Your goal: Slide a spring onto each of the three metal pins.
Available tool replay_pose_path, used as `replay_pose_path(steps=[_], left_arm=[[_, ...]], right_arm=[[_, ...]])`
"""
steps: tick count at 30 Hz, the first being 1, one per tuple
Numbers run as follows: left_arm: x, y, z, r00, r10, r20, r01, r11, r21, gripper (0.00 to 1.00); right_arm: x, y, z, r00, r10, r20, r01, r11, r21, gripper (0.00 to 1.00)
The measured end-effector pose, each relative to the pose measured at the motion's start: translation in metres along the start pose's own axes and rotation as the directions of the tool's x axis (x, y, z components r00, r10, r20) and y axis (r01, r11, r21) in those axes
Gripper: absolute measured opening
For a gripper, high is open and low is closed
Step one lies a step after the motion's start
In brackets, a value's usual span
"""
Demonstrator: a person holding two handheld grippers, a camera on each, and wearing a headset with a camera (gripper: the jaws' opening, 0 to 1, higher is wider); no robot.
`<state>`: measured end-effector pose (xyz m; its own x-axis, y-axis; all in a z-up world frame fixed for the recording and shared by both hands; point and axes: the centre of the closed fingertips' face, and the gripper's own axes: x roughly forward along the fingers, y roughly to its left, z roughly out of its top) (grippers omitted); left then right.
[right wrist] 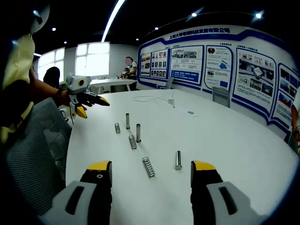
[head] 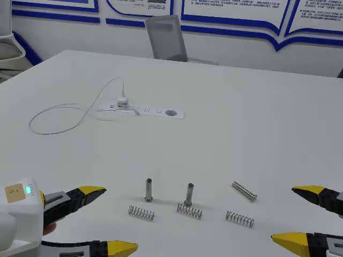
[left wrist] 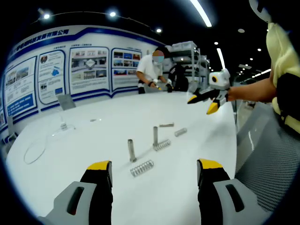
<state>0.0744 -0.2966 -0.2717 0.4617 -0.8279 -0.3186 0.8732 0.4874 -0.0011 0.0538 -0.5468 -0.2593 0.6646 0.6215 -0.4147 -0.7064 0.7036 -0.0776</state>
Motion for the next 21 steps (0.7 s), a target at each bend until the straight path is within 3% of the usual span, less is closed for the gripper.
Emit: replay_pose_path(steps=[21], left_arm=[[0.001, 0.0006, -0.0002, 1.0, 0.005, -0.001, -0.005, 1.0, -0.002, 0.75]], right_arm=[[0.0063, -0.0085, 0.0051, 1.0, -0.001, -0.007, 0.001, 1.0, 0.012, 0.66]])
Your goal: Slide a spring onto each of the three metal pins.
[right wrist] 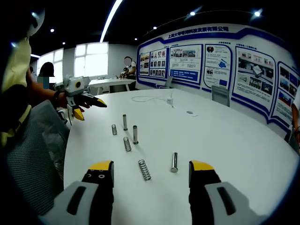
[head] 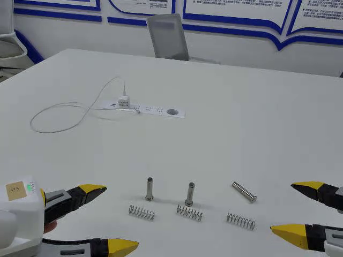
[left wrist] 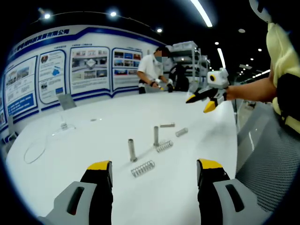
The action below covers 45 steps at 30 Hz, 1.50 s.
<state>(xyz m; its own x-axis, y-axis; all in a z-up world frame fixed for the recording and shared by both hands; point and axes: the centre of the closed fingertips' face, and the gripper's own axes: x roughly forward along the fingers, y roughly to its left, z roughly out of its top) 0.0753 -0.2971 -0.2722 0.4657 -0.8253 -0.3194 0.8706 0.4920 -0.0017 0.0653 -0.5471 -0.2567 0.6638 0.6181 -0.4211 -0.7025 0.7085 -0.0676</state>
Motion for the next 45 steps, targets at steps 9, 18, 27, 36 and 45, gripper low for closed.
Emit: replay_pose_path(steps=[9, 18, 27, 36, 45], left_arm=[[0.0, 0.0, 0.001, 1.0, -0.003, -0.001, 0.003, 1.0, 0.004, 0.75], [0.0, 0.0, 0.001, 1.0, -0.002, 0.0, 0.002, 1.0, 0.005, 0.74], [0.0, 0.0, 0.0, 1.0, -0.001, -0.001, 0.001, 1.0, 0.003, 0.73], [0.0, 0.0, 0.0, 1.0, -0.001, 0.001, 0.001, 1.0, 0.001, 0.72], [-0.001, 0.0, 0.0, 1.0, 0.001, -0.001, -0.001, 1.0, -0.003, 0.71]], right_arm=[[0.011, -0.012, 0.01, 0.9999, -0.007, -0.012, 0.007, 1.0, 0.006, 0.61], [0.027, -0.024, 0.013, 0.9984, -0.005, -0.056, 0.006, 1.0, 0.005, 0.52], [0.051, -0.036, 0.014, 0.9918, -0.015, -0.127, 0.014, 1.0, -0.002, 0.38], [0.072, -0.047, 0.005, 0.9764, -0.03, -0.214, 0.029, 1.0, -0.009, 0.28], [0.092, -0.058, -0.011, 0.9498, -0.047, -0.309, 0.051, 0.999, 0.006, 0.19]])
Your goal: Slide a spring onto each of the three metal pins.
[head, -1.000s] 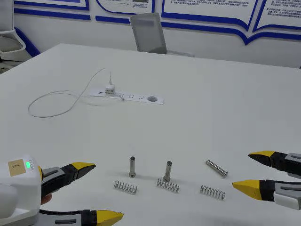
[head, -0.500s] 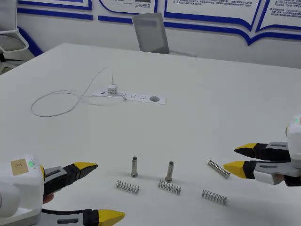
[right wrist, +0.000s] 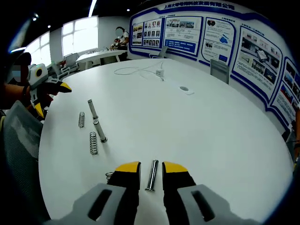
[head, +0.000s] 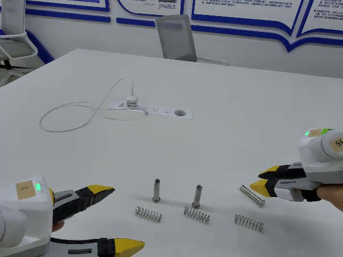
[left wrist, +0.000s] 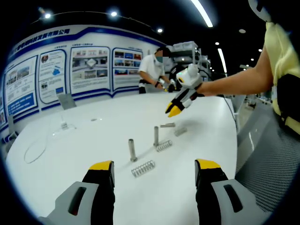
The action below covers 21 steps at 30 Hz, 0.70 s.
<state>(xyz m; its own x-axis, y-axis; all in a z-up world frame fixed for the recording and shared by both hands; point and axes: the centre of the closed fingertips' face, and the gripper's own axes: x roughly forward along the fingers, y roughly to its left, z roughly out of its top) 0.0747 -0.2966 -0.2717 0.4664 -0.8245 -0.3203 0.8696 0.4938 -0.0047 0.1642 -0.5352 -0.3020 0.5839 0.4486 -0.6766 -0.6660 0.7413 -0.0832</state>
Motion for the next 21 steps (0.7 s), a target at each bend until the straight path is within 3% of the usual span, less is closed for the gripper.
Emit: replay_pose_path(steps=[11, 21], left_arm=[[0.001, 0.001, -0.004, 0.9999, -0.004, -0.012, 0.003, 1.0, -0.004, 0.7], [0.002, 0.004, -0.006, 0.9999, 0.001, -0.014, -0.001, 1.0, -0.012, 0.69]], right_arm=[[0.029, -0.008, -0.013, 0.9926, -0.006, -0.121, 0.011, 0.999, 0.038, 0.15], [0.042, -0.01, -0.021, 0.9857, 0.011, -0.168, -0.004, 0.999, 0.045, 0.13]])
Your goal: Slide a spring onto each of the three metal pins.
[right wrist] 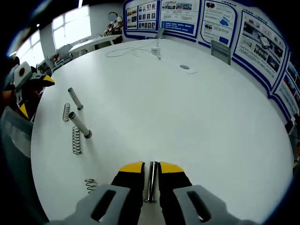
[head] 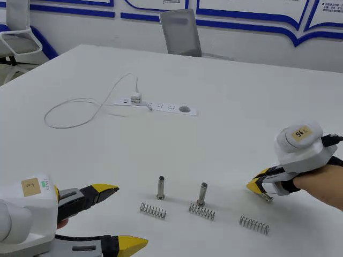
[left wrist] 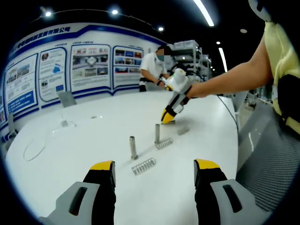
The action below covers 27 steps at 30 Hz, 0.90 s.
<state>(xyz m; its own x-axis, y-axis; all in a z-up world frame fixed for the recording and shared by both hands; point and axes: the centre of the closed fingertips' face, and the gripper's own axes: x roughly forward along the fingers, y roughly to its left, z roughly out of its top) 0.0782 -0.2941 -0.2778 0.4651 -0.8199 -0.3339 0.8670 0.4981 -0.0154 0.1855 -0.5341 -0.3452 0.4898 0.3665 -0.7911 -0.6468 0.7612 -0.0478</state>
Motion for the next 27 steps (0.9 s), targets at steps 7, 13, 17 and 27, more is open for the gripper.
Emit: replay_pose_path(steps=[7, 13, 17, 27], left_arm=[[0.0004, 0.0008, -0.0008, 1.0, 0.002, 0.001, -0.002, 1.0, -0.006, 0.69], [-0.0009, 0.0029, -0.0012, 1.0, 0.006, 0.002, -0.006, 1.0, -0.01, 0.69], [-0.0015, 0.0031, -0.0012, 1.0, 0.007, 0.003, -0.007, 1.0, -0.011, 0.68], [0.0013, 0.0013, 0.0017, 0.9999, 0.006, 0.012, -0.006, 1.0, -0.012, 0.67]], right_arm=[[0.0037, 0.002, -0.0037, 0.9997, 0.008, -0.021, -0.008, 1.0, 0.011, 0.11], [0.0042, 0.0041, -0.0041, 0.9992, 0.017, -0.035, -0.016, 1.0, 0.026, 0.1], [0.0037, 0.0052, -0.0045, 0.9985, 0.028, -0.047, -0.027, 0.999, 0.039, 0.1], [0.0028, 0.0042, -0.0053, 0.9997, -0.004, -0.022, 0.006, 0.994, 0.105, 0.09]])
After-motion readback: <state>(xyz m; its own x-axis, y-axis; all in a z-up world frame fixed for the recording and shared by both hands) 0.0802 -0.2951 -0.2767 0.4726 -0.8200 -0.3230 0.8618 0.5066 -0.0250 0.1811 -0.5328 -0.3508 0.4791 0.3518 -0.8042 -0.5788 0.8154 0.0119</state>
